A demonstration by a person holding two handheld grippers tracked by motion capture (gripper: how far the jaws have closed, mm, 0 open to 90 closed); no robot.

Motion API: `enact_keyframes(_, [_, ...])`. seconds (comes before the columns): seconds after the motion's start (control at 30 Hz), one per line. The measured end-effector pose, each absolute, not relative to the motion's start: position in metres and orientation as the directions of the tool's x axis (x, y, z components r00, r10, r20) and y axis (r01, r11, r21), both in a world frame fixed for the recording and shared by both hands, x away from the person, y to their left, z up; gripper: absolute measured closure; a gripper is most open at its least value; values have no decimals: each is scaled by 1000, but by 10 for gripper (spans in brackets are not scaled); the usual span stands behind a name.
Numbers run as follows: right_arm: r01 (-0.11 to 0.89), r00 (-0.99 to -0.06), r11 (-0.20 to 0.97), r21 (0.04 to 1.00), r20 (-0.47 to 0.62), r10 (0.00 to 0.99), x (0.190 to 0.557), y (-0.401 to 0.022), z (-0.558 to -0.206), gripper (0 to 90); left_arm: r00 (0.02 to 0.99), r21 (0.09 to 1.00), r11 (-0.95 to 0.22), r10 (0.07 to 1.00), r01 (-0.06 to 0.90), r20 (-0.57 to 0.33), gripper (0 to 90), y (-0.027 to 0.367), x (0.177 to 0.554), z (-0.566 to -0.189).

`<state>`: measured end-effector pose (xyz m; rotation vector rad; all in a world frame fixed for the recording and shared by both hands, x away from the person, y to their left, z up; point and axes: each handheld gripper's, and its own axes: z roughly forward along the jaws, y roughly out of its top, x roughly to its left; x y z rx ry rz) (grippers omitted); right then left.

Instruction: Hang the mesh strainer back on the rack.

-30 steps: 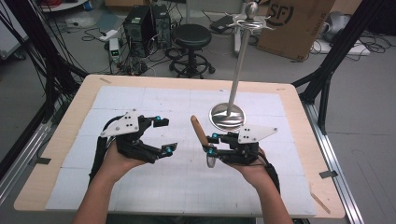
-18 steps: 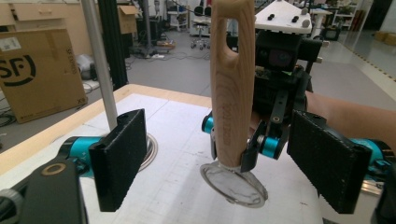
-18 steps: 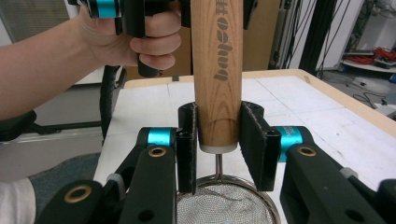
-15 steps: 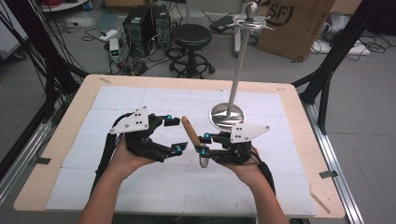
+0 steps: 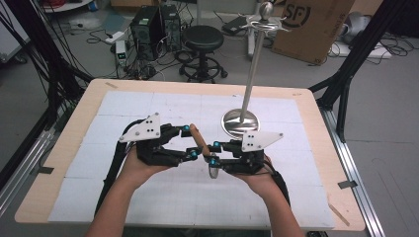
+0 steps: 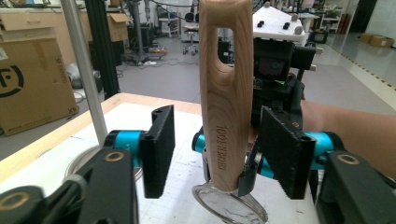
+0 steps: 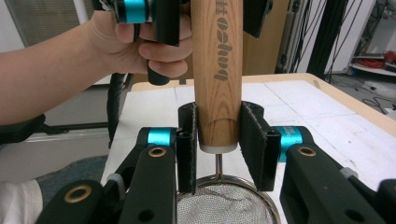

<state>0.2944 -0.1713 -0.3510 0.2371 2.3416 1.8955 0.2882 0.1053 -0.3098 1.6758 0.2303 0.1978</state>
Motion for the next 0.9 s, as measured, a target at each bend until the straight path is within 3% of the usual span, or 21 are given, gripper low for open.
enact_keyframes(0.2, [48, -982, 195, 980, 11, 189, 294, -170, -351, 680, 971, 994, -106, 238, 17, 9, 652, 103, 288, -310])
enact_keyframes(0.9, [40, -985, 196, 980, 6, 172, 293, -165, -352, 679, 973, 992, -124, 225, -26, 54, 678, 95, 285, -307])
